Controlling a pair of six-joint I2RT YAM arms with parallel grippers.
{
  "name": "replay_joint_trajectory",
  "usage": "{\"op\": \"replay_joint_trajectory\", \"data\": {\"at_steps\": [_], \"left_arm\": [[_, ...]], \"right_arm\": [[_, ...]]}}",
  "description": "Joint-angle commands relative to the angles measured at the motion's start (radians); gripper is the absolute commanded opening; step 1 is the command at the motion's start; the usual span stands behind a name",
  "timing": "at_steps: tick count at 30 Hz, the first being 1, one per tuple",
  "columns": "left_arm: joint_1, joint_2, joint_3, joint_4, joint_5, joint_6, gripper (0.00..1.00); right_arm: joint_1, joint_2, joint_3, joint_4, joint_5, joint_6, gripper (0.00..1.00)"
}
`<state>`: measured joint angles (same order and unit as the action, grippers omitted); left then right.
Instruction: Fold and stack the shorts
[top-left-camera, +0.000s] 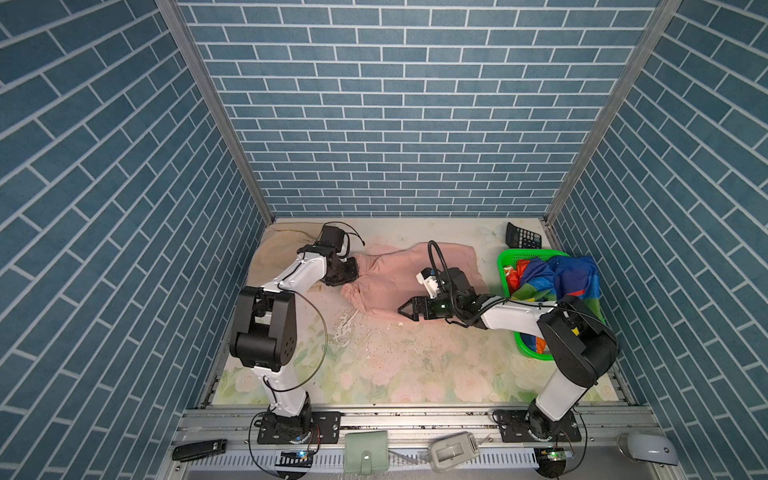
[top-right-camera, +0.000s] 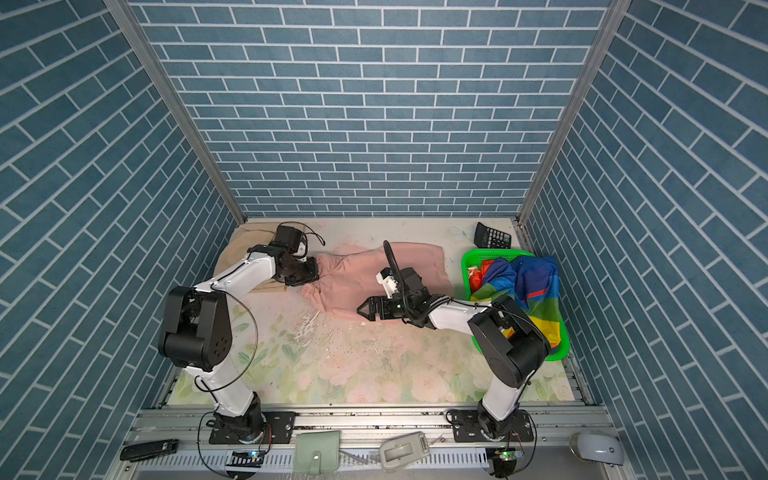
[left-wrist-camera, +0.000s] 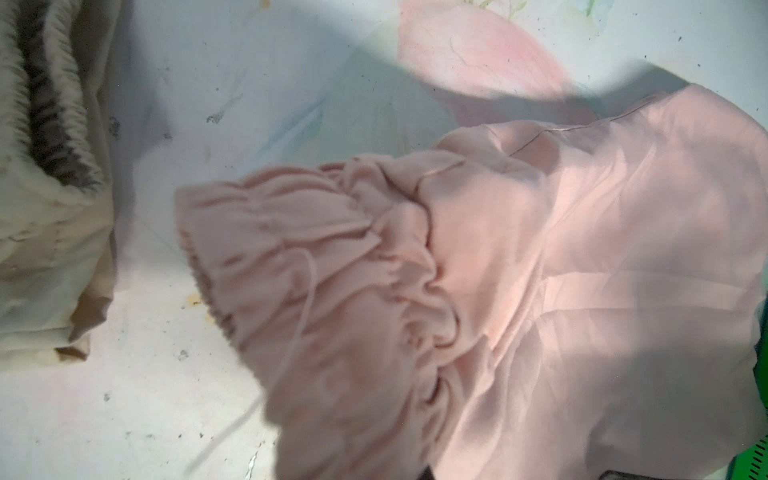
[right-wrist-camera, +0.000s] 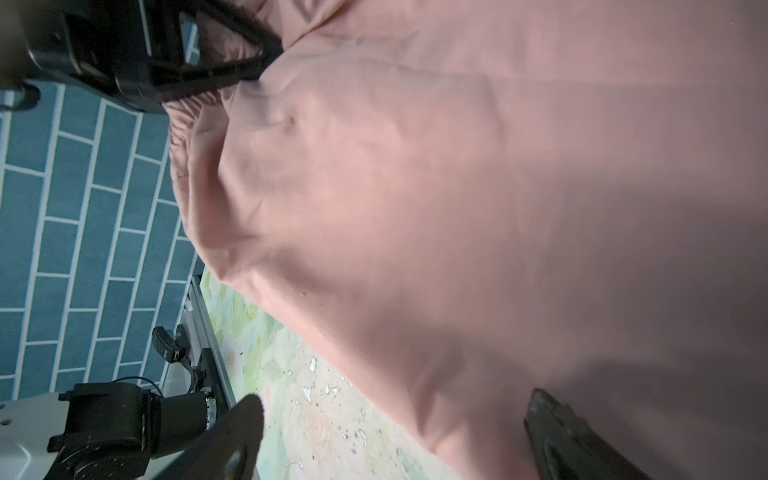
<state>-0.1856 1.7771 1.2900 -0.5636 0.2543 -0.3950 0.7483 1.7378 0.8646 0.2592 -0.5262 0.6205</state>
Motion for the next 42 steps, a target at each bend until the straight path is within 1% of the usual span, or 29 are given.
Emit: {"op": "replay_joint_trajectory", "data": {"at_steps": [1, 7, 10, 13, 16, 19, 21, 24, 27, 30, 38, 42], "left_arm": [[-0.005, -0.029, 0.008, -0.028, -0.010, 0.016, 0.00], [0.004, -0.027, 0.038, -0.045, -0.017, 0.030, 0.00], [0.015, -0.026, 0.056, -0.061, -0.018, 0.043, 0.00], [0.026, -0.030, 0.087, -0.101, -0.034, 0.068, 0.00], [0.032, -0.034, 0.129, -0.162, -0.067, 0.107, 0.00], [0.034, -0.036, 0.169, -0.222, -0.108, 0.147, 0.00], [0.036, -0.037, 0.190, -0.255, -0.134, 0.171, 0.00], [0.042, -0.036, 0.225, -0.302, -0.177, 0.206, 0.00], [0.043, -0.029, 0.266, -0.336, -0.200, 0.240, 0.00], [0.043, -0.026, 0.300, -0.352, -0.188, 0.242, 0.00], [0.038, -0.021, 0.332, -0.352, -0.120, 0.222, 0.00], [0.038, -0.029, 0.323, -0.345, -0.104, 0.218, 0.00]], "right_arm": [[0.055, 0.058, 0.028, 0.059, 0.004, 0.039, 0.99], [0.112, 0.159, 0.049, 0.056, 0.033, 0.035, 0.99], [0.118, 0.165, 0.064, 0.025, 0.048, 0.033, 0.99], [0.117, 0.104, 0.105, -0.089, 0.081, -0.028, 0.99], [0.109, 0.027, 0.185, -0.272, 0.163, -0.120, 0.99], [0.068, -0.017, 0.279, -0.419, 0.224, -0.193, 0.99], [0.019, -0.016, 0.329, -0.478, 0.233, -0.205, 0.99], [-0.060, 0.030, 0.411, -0.520, 0.193, -0.192, 0.99], [-0.078, 0.101, 0.513, -0.523, 0.158, -0.181, 0.99], [-0.078, 0.204, 0.623, -0.479, 0.119, -0.122, 0.99], [-0.078, 0.521, 0.923, -0.363, 0.087, 0.147, 0.99], [-0.079, 0.656, 1.061, -0.300, 0.068, 0.250, 0.99]]}}
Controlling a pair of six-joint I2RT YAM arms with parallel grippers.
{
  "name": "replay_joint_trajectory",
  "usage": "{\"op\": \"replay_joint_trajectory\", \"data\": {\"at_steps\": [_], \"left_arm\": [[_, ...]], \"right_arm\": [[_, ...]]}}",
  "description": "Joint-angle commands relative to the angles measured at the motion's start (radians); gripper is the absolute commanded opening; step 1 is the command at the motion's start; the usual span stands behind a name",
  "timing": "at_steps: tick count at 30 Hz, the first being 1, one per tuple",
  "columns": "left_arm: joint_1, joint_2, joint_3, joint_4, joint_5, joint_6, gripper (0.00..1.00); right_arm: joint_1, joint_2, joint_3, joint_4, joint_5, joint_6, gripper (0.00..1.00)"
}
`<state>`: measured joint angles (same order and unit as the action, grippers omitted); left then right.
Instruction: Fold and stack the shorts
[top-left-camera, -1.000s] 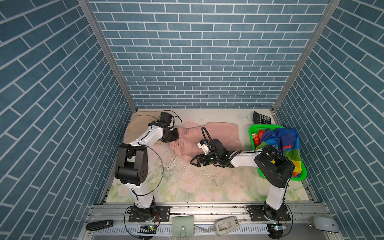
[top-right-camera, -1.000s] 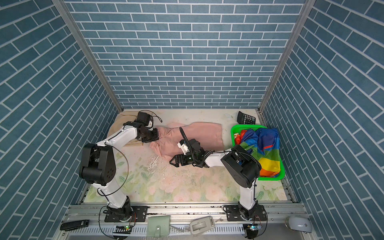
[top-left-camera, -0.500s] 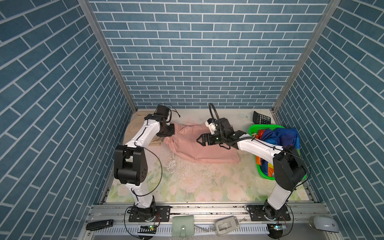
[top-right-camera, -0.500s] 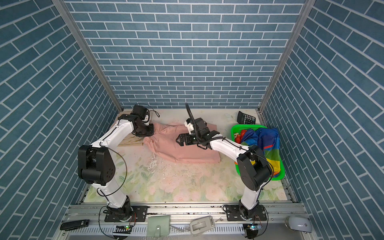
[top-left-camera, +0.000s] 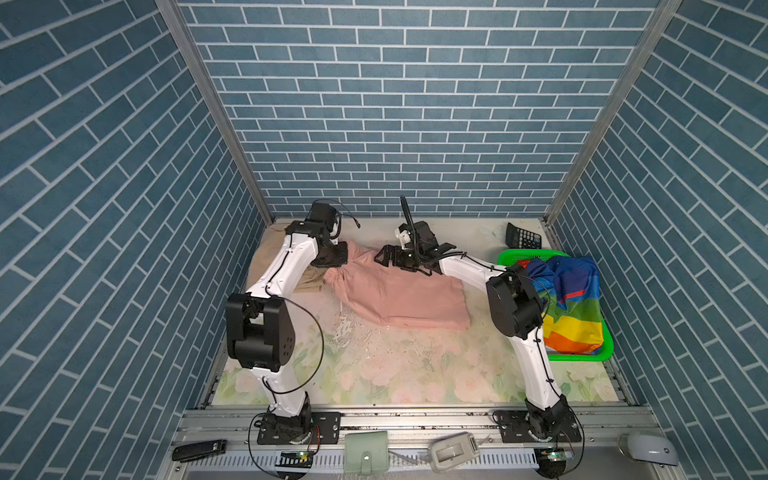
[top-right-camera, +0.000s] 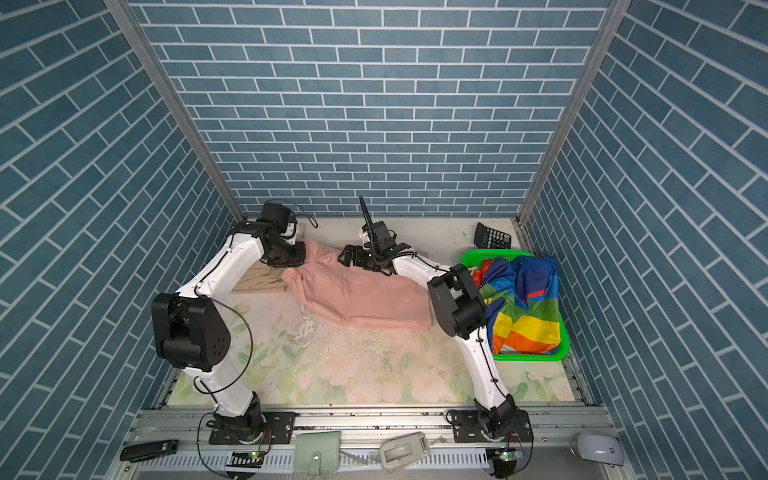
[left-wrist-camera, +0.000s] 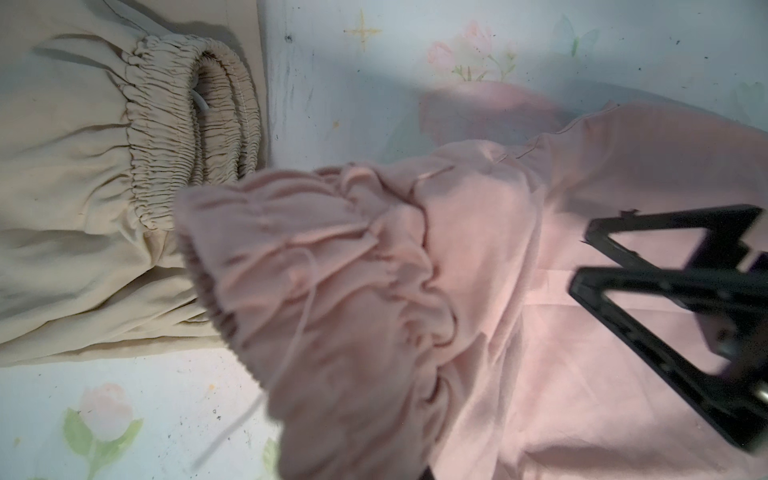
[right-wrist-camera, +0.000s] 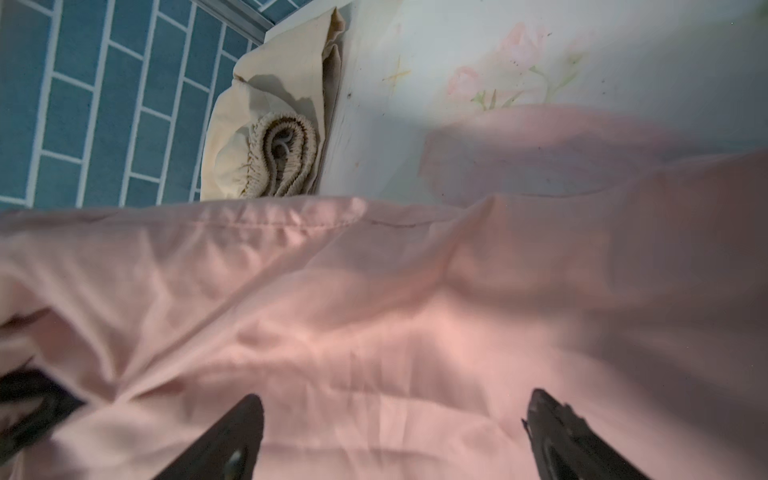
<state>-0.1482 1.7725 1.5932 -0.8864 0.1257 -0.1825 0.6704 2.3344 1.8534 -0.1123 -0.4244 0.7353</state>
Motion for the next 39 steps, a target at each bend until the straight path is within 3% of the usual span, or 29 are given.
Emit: {"op": "replay_joint_trajectory", "data": {"at_steps": [1, 11, 14, 16, 18, 23, 28, 33, 39], "left_arm": [[0.000, -0.025, 0.019, -0.020, 0.031, 0.006, 0.00], [-0.027, -0.035, 0.016, -0.029, 0.049, 0.011, 0.00], [-0.042, -0.034, 0.019, -0.044, 0.024, 0.024, 0.00], [-0.042, -0.025, 0.022, -0.064, 0.002, 0.034, 0.00], [-0.042, -0.015, 0.034, -0.096, -0.037, 0.052, 0.00], [-0.037, -0.009, 0.079, -0.167, -0.170, 0.093, 0.00], [-0.002, -0.001, 0.113, -0.215, -0.228, 0.137, 0.00], [0.011, 0.008, 0.135, -0.234, -0.207, 0.137, 0.00], [-0.059, 0.084, 0.250, -0.298, -0.180, 0.078, 0.00]], "right_arm": [[-0.002, 0.095, 0.111, 0.079, -0.037, 0.157, 0.99], [-0.014, 0.393, 0.568, 0.018, 0.003, 0.258, 0.99], [-0.025, 0.424, 0.681, -0.021, -0.008, 0.272, 0.99], [-0.037, 0.389, 0.674, -0.026, -0.017, 0.267, 0.99], [-0.052, 0.316, 0.609, -0.041, -0.021, 0.240, 0.99], [-0.109, 0.029, 0.266, -0.054, -0.030, 0.147, 0.99], [-0.170, -0.219, 0.001, -0.233, -0.052, -0.045, 0.99], [-0.205, -0.417, -0.285, -0.279, 0.006, -0.161, 0.99], [-0.220, -0.516, -0.496, -0.224, 0.007, -0.164, 0.99]]}}
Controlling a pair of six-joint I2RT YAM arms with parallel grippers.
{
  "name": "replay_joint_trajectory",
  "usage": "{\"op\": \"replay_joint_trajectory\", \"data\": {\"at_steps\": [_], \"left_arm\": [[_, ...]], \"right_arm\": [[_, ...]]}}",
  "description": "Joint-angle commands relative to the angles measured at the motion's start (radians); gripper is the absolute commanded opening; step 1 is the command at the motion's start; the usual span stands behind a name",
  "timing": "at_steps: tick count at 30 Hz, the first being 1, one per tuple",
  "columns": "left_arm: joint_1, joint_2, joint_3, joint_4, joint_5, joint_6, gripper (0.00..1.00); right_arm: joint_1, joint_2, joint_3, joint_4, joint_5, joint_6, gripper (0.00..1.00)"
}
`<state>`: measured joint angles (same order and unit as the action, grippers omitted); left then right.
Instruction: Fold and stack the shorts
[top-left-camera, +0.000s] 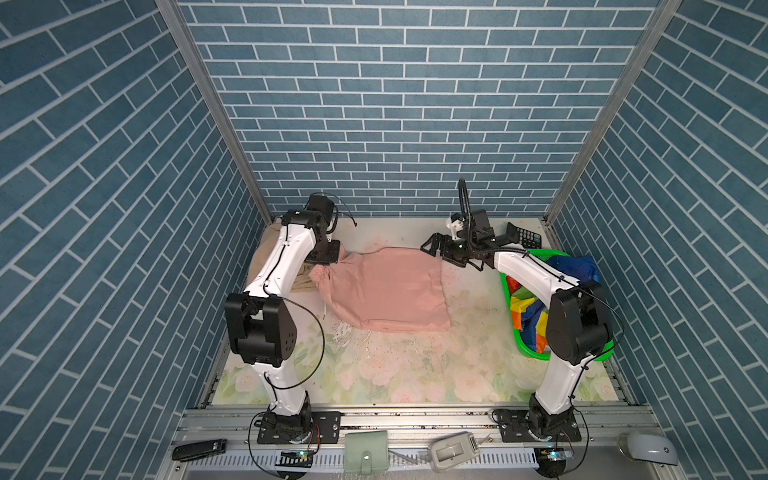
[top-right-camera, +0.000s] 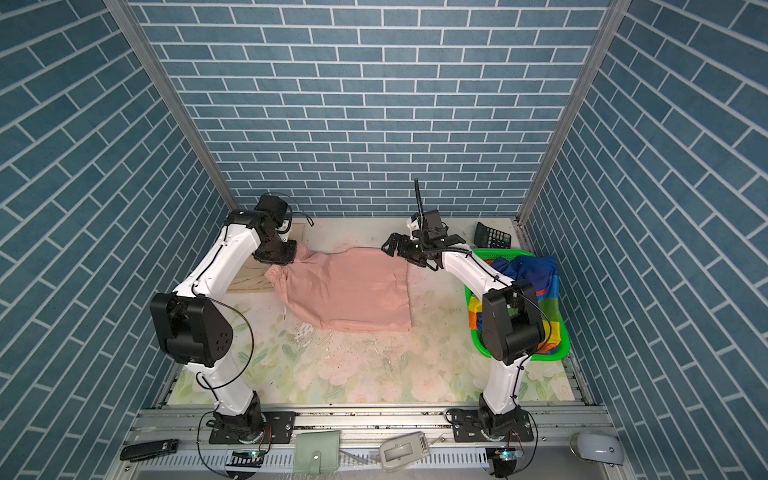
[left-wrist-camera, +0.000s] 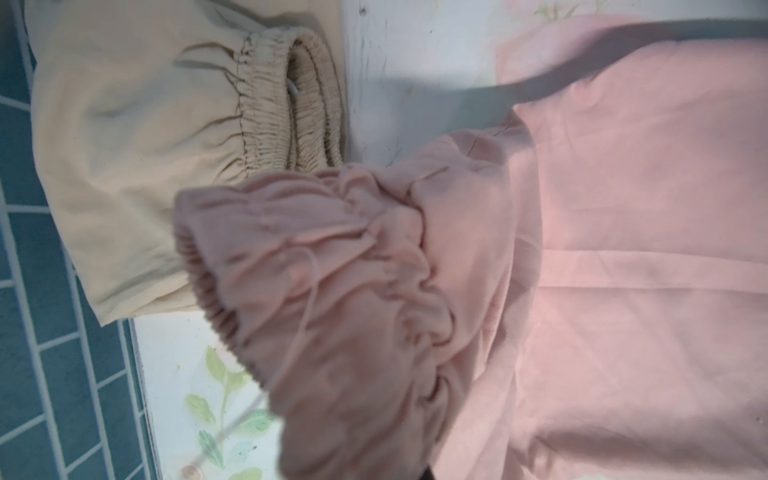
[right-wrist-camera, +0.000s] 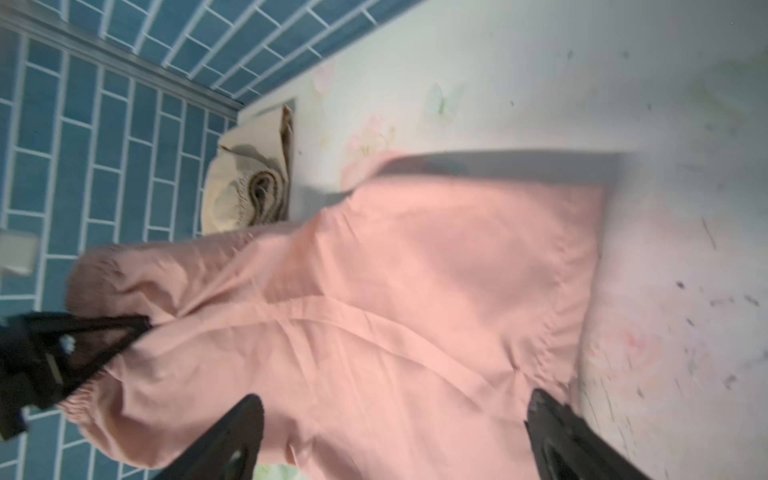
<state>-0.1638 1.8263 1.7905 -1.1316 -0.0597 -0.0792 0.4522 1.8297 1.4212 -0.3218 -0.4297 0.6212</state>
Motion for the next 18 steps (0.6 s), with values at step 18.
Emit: {"op": "replay_joint_trajectory", "data": {"at_steps": [18], "left_arm": [[-0.358, 0.367, 0.558, -0.399, -0.016, -0.190, 0.06]], "right_arm": [[-0.003, -0.026, -0.312, 0.098, 0.010, -0.042, 0.99]]}}
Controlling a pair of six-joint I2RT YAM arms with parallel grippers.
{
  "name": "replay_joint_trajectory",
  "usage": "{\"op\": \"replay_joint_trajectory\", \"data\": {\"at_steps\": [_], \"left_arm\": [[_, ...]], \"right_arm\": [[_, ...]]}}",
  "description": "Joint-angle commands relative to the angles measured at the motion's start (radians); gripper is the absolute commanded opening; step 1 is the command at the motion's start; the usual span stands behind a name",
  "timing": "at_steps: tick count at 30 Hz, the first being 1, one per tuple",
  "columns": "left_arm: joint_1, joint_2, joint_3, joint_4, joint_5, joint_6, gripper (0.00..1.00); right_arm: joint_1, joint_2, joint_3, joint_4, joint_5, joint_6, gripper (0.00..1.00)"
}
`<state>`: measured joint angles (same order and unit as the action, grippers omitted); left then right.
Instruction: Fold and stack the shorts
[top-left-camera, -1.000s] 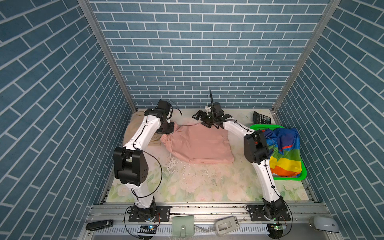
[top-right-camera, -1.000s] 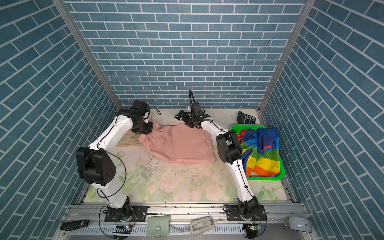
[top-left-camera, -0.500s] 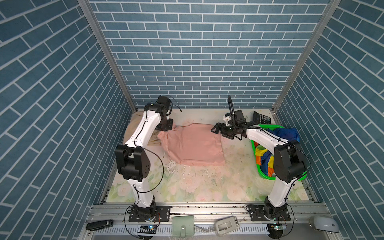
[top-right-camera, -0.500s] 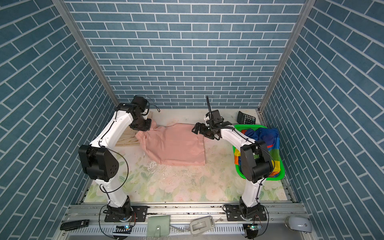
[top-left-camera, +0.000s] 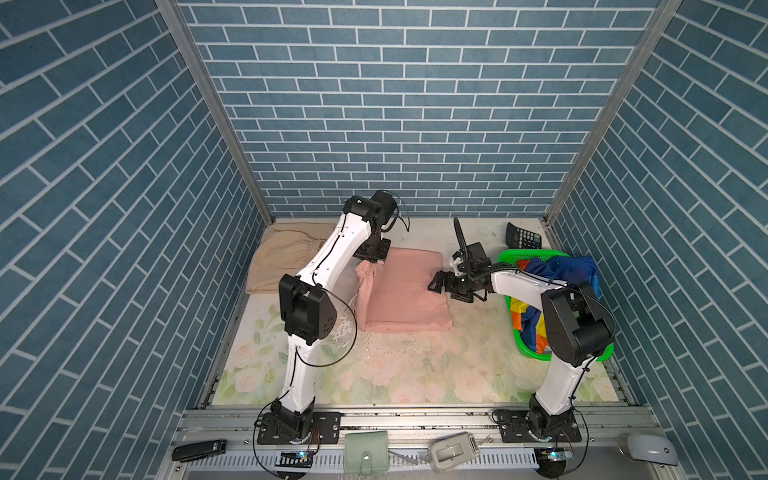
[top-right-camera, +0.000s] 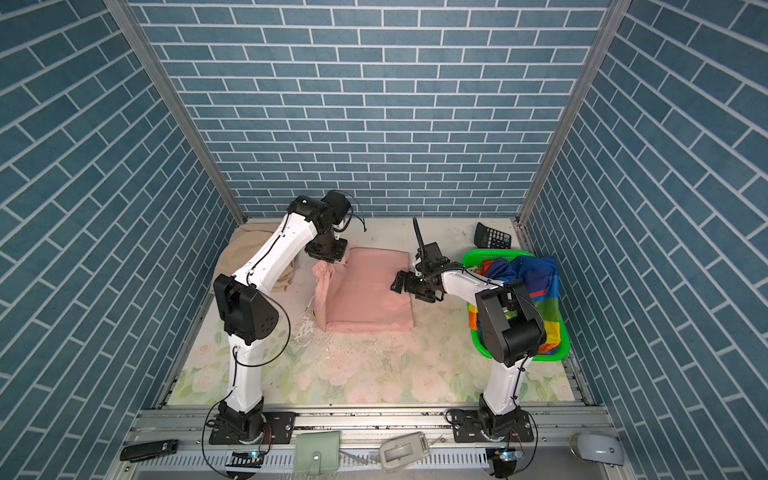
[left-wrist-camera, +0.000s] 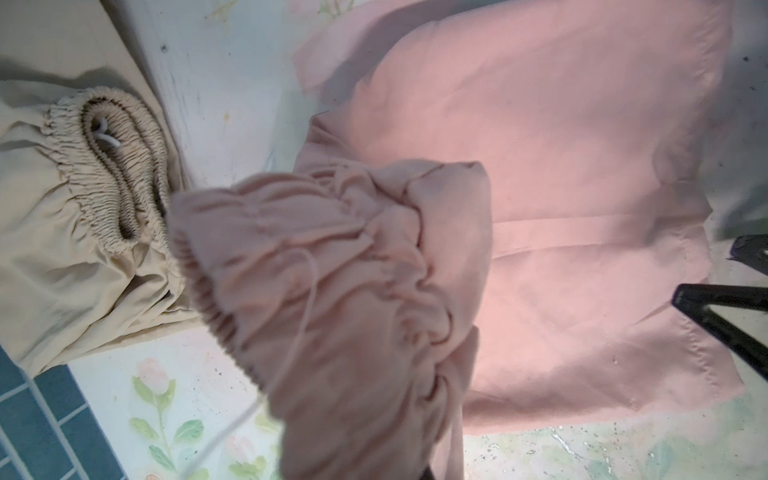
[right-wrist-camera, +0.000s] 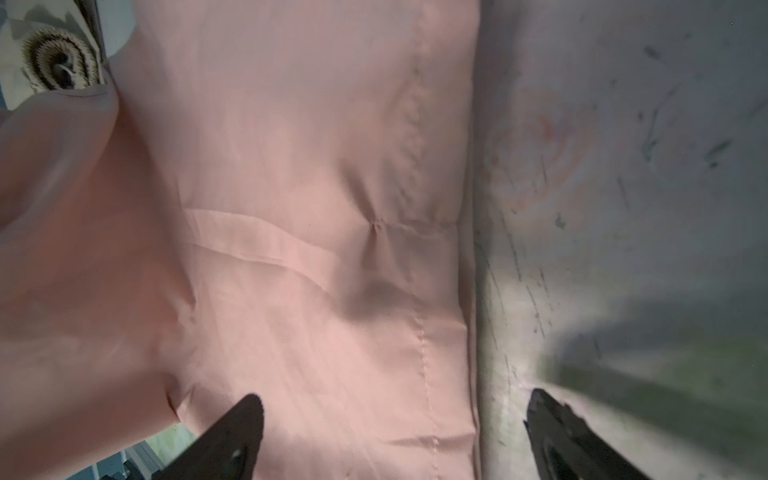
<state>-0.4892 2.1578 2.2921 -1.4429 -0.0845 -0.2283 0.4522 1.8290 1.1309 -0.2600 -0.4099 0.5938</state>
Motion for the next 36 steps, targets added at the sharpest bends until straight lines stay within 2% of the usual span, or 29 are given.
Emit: {"op": "replay_joint_trajectory", "data": {"at_steps": [1, 6, 9, 19, 22, 26, 27, 29, 30, 33, 36], "left_arm": [[-0.046, 0.058, 0.085, -0.098, 0.013, -0.047, 0.06], [-0.089, 0.162, 0.204, -0.147, 0.034, -0.079, 0.09], [-0.096, 0.200, 0.217, -0.132, 0.063, -0.095, 0.10], [-0.097, 0.191, 0.007, 0.175, 0.246, -0.177, 0.13], [-0.092, 0.181, -0.044, 0.272, 0.354, -0.195, 0.14], [-0.089, 0.130, -0.043, 0.350, 0.378, -0.195, 0.35], [-0.086, 0.104, -0.045, 0.368, 0.368, -0.193, 0.44], [-0.073, 0.033, -0.058, 0.402, 0.331, -0.193, 0.69], [-0.065, -0.004, -0.072, 0.425, 0.320, -0.194, 0.97], [-0.030, -0.168, -0.200, 0.548, 0.276, -0.191, 1.00], [0.003, -0.361, -0.444, 0.739, 0.220, -0.203, 1.00]], "right_arm": [[-0.004, -0.025, -0.031, 0.045, -0.013, -0.010, 0.99], [-0.002, -0.021, -0.077, 0.097, -0.031, 0.013, 0.99], [-0.002, -0.014, -0.102, 0.124, -0.042, 0.027, 0.99], [0.005, -0.015, -0.149, 0.151, -0.059, 0.038, 0.99], [0.007, -0.033, -0.164, 0.149, -0.065, 0.033, 0.99], [0.008, -0.099, -0.178, 0.102, -0.058, 0.004, 0.99], [0.007, -0.117, -0.179, 0.087, -0.054, -0.003, 0.99], [0.006, -0.162, -0.174, 0.051, -0.043, -0.016, 0.99], [0.006, -0.179, -0.174, 0.039, -0.041, -0.021, 0.99], [0.005, -0.233, -0.178, 0.035, -0.048, -0.014, 0.99], [0.007, -0.265, -0.168, 0.037, -0.046, -0.001, 0.99]]}}
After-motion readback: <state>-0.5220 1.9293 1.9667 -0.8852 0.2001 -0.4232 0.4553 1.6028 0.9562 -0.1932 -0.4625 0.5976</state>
